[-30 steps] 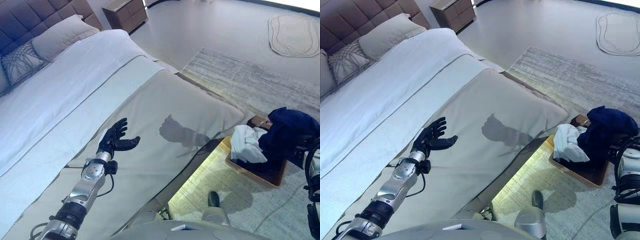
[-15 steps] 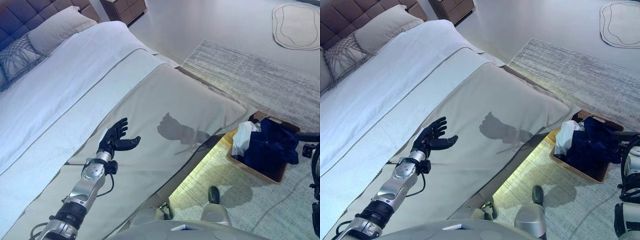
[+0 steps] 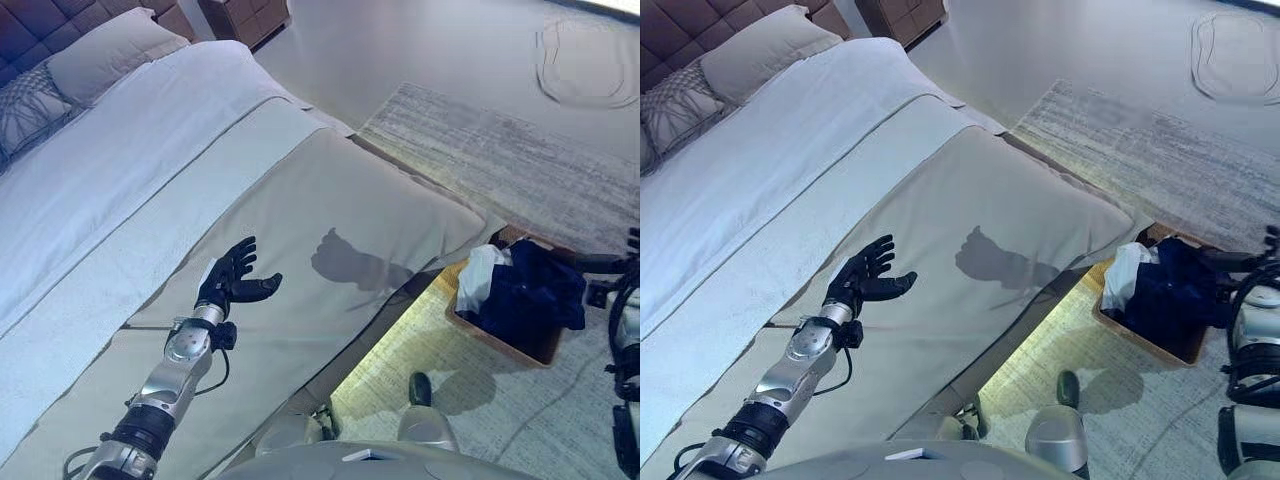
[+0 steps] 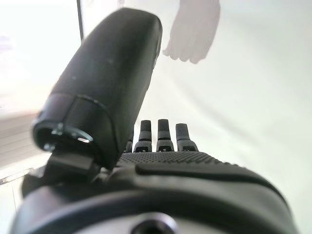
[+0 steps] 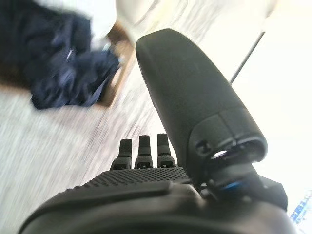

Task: Pick up the clothes from the bed and place them into the basket

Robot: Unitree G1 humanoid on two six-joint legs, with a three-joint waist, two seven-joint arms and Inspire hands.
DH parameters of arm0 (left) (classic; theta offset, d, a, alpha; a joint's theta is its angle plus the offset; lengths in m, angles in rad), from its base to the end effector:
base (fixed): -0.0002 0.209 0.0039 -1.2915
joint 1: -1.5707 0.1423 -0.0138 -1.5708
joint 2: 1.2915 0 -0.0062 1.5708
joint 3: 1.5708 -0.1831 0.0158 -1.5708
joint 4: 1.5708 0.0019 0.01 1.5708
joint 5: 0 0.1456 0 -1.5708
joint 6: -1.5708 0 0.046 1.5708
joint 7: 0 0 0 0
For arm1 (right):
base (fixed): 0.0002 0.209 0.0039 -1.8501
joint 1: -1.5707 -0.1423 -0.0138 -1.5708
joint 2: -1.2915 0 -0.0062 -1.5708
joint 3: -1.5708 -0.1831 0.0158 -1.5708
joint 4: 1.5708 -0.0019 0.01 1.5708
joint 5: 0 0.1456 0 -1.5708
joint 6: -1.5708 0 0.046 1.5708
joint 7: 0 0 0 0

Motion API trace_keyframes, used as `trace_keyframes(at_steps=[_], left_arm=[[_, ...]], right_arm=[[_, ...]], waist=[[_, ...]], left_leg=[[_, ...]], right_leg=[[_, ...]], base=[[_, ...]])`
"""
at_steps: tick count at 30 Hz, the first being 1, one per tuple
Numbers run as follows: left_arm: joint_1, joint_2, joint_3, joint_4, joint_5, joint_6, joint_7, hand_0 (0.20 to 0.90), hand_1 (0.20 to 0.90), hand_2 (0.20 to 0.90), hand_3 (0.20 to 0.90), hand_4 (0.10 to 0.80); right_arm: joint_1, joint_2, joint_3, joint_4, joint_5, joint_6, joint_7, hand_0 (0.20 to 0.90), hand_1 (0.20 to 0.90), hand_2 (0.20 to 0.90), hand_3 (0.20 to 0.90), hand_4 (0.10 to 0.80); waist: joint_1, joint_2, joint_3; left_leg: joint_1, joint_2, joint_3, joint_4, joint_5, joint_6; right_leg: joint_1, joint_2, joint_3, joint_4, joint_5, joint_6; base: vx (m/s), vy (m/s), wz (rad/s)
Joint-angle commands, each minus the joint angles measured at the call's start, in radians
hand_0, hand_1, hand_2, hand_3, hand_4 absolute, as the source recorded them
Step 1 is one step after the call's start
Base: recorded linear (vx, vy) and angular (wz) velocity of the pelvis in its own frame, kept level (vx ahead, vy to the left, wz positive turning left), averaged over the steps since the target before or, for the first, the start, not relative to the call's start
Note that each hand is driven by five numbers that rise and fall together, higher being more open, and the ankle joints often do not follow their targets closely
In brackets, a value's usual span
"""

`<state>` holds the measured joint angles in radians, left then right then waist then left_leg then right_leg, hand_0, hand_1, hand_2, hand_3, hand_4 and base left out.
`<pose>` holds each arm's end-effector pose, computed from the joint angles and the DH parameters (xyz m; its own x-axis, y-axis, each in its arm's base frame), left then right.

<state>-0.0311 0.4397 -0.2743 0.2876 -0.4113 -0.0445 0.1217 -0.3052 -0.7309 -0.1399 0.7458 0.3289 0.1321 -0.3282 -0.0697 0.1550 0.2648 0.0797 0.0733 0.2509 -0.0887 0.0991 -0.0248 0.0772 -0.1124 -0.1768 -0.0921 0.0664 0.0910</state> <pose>0.2025 0.2029 -0.0001 0.9571 -0.0055 -0.2897 0.0305 0.9962 0.0818 0.2298 -0.3611 0.0658 0.6456 -0.7366 -0.2017 0.6291 0.6626 -0.4064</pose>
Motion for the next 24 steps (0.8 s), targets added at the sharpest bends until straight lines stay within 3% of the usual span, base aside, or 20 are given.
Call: trace_keyframes(at_steps=[1,5,9,15,17,19,21,23,24], left_arm=[[-0.009,0.011,0.056,-0.047,0.014,-0.086,0.028,0.900,0.900,0.900,0.900,0.800],[0.029,-0.014,0.079,-0.027,0.035,-0.101,0.047,0.900,0.900,0.900,0.900,0.800],[0.062,-0.021,0.105,-0.011,0.050,-0.118,0.053,0.900,0.900,0.900,0.900,0.800],[0.099,-0.016,0.143,-0.015,0.050,-0.118,0.037,0.900,0.900,0.900,0.900,0.800],[0.114,0.001,0.158,-0.028,0.057,-0.102,0.026,0.900,0.900,0.900,0.900,0.800],[0.113,0.021,0.176,-0.022,0.072,-0.089,0.024,0.900,0.900,0.900,0.900,0.800],[0.084,0.037,0.191,-0.022,0.051,-0.075,0.023,0.900,0.900,0.900,0.900,0.800],[0.040,0.038,0.184,-0.020,0.029,-0.068,0.039,0.900,0.900,0.900,0.900,0.800],[0.023,0.034,0.174,-0.013,0.023,-0.069,0.050,0.900,0.900,0.900,0.900,0.800]], right_arm=[[0.038,0.069,0.026,-0.081,0.061,-0.226,-0.057,0.900,0.900,0.900,0.900,0.800],[0.132,0.210,0.050,-0.145,0.108,-0.310,-0.067,0.900,0.900,0.900,0.900,0.800],[0.188,0.296,0.072,-0.168,0.136,-0.343,-0.045,0.900,0.900,0.900,0.900,0.800],[0.261,0.350,0.113,-0.211,0.109,-0.333,-0.035,0.900,0.900,0.900,0.900,0.800],[0.272,0.364,0.122,-0.242,0.093,-0.328,-0.024,0.900,0.900,0.900,0.900,0.800],[0.263,0.369,0.134,-0.265,0.090,-0.318,-0.003,0.900,0.900,0.900,0.900,0.800],[0.231,0.379,0.159,-0.268,0.075,-0.330,-0.007,0.900,0.900,0.900,0.900,0.800],[0.176,0.370,0.168,-0.234,0.077,-0.359,0.003,0.900,0.900,0.900,0.900,0.800],[0.152,0.365,0.165,-0.223,0.083,-0.362,0.008,0.900,0.900,0.900,0.900,0.800]], waist=[[0.033,-0.072,-0.099],[0.034,-0.087,-0.101],[0.031,-0.102,-0.102],[0.025,-0.111,-0.103],[0.026,-0.109,-0.093],[0.025,-0.110,-0.072],[0.038,-0.116,-0.057],[0.044,-0.117,-0.048],[0.043,-0.114,-0.046]], left_leg=[[0.013,-0.019,-0.064,0.038,-0.110,-0.034],[0.024,-0.018,-0.075,0.038,-0.115,-0.025],[0.030,-0.021,-0.082,0.049,-0.124,-0.018],[0.039,-0.031,-0.083,0.068,-0.143,0.004],[0.042,-0.034,-0.072,0.081,-0.159,0.024],[0.050,-0.023,-0.078,0.089,-0.163,0.035],[0.049,0.002,-0.077,0.097,-0.157,0.016],[0.045,0.032,-0.095,0.101,-0.167,-0.004],[0.043,0.049,-0.112,0.103,-0.172,-0.011]], right_leg=[[-0.010,0.034,-0.027,0.058,-0.072,-0.043],[0.001,0.035,-0.026,0.066,-0.078,-0.044],[0.009,0.037,-0.024,0.079,-0.087,-0.046],[0.006,0.034,-0.017,0.143,-0.116,-0.043],[-0.044,0.033,-0.044,0.294,-0.139,-0.032],[-0.136,0.001,-0.032,0.447,-0.077,0.015],[-0.161,-0.075,-0.024,0.401,-0.015,0.031],[-0.170,-0.149,0.021,0.290,0.049,0.041],[-0.173,-0.165,0.057,0.254,0.059,0.049]], base=[[0.018,0.020,0.06],[0.019,0.037,0.14],[0.028,0.061,0.08],[0.055,0.114,0.01],[0.017,0.062,-0.05],[-0.046,-0.104,-0.24],[-0.075,-0.322,-0.27],[-0.084,-0.407,-0.18],[-0.064,-0.449,0.01]])
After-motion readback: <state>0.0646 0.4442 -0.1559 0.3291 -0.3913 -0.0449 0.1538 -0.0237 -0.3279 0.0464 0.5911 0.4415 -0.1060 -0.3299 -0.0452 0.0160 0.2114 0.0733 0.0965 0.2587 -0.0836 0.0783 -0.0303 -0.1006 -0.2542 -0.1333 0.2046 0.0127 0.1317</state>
